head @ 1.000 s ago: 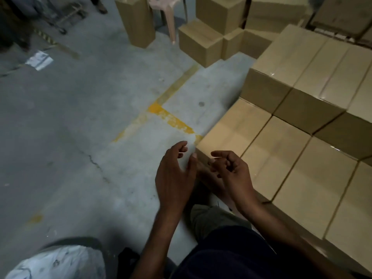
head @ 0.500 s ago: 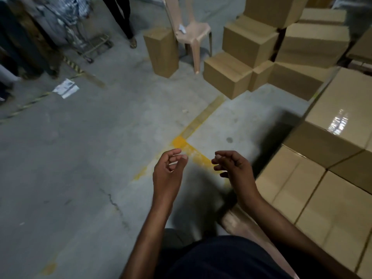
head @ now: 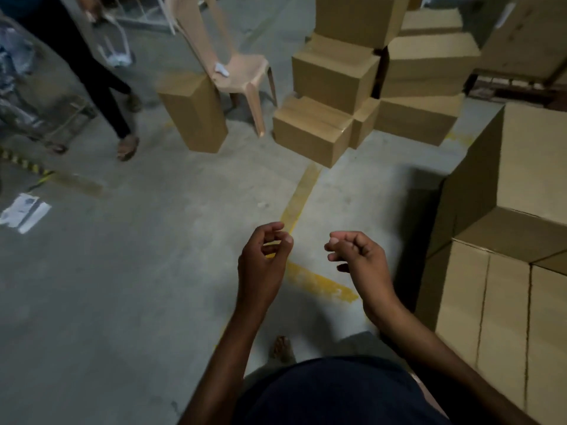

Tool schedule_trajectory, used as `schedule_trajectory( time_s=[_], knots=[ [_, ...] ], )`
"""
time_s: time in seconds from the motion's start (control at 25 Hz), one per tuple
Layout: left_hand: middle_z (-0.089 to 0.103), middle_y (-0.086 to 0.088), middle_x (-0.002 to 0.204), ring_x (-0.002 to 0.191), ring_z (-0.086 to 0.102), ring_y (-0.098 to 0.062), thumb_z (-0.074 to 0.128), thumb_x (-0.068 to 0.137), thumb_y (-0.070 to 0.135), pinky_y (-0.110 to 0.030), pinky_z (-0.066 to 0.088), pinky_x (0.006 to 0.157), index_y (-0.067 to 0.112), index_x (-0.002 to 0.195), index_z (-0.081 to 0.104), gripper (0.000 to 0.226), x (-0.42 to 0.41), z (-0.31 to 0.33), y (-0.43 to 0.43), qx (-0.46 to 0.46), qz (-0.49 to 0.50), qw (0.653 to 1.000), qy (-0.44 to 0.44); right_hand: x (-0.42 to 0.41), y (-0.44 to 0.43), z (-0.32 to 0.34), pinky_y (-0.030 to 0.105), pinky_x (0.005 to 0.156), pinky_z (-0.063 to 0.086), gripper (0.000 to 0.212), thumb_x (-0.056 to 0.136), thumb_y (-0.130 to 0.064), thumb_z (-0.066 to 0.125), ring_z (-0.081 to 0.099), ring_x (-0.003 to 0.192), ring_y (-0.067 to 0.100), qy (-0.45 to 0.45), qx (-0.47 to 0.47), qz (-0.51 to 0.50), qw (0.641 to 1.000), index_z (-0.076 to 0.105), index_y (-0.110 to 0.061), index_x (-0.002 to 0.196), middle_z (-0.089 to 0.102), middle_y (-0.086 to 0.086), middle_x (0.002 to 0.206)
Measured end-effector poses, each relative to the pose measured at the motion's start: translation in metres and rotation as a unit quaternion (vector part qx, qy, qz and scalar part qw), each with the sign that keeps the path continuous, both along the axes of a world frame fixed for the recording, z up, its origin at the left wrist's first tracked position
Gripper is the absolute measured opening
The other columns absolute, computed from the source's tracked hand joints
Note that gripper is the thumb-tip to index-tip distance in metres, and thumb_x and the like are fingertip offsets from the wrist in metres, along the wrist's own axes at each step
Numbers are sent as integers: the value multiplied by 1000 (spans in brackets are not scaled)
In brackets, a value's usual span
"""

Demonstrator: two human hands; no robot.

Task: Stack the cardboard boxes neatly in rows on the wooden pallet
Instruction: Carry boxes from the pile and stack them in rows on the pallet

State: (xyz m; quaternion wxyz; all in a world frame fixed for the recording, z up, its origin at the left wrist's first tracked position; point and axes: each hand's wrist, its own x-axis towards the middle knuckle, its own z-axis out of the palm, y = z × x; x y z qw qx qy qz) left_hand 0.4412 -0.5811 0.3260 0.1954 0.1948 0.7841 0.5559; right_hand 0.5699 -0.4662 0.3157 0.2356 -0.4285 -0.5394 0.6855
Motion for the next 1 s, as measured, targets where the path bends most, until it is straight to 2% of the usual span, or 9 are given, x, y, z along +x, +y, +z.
schedule_trajectory(
  time_s=[0.2,0.36,0.52,0.64,0.84,1.0],
  knots=[
    [73,12,99,88,69,0,70,95,21,-9,48,73,26,115,68,21,-105,-1,77,4,-75,997,-4,-84,52,13,30,72,49,11,97,-13,66,68,78,13,-19,21,-59,998,71,-11,107,77,9,94],
    [73,13,101,88,68,2,71,94,20,-9,49,72,26,116,68,23,-175,-14,160,6,-101,995,-11,-141,126,4,32,75,51,12,97,-15,67,70,82,15,-39,25,-121,992,72,-13,108,77,5,95],
    [72,12,102,89,67,5,72,94,20,-8,49,73,25,119,67,26,-243,-23,260,5,-120,993,-12,-205,223,-5,34,78,52,13,97,-17,67,71,84,16,-51,29,-133,989,72,-14,108,77,3,95],
    [73,11,102,89,68,5,73,93,20,-10,51,75,25,119,68,26,-293,-11,339,17,-120,993,3,-254,307,7,31,77,52,12,97,-17,67,72,89,20,-42,43,-121,991,72,-14,108,77,5,96],
    [72,12,101,88,68,5,73,93,19,-7,49,72,24,118,68,26,-375,0,462,24,-126,992,3,-337,427,23,18,69,52,13,97,-15,67,69,82,11,-34,54,-125,990,71,-11,110,74,14,97],
    [74,10,99,86,69,1,75,92,18,-12,52,74,25,114,69,24,-450,-20,563,24,-146,989,-12,-402,512,9,12,68,51,13,97,-12,67,68,80,10,-40,51,-150,987,71,-9,109,70,24,97]
  ],
)
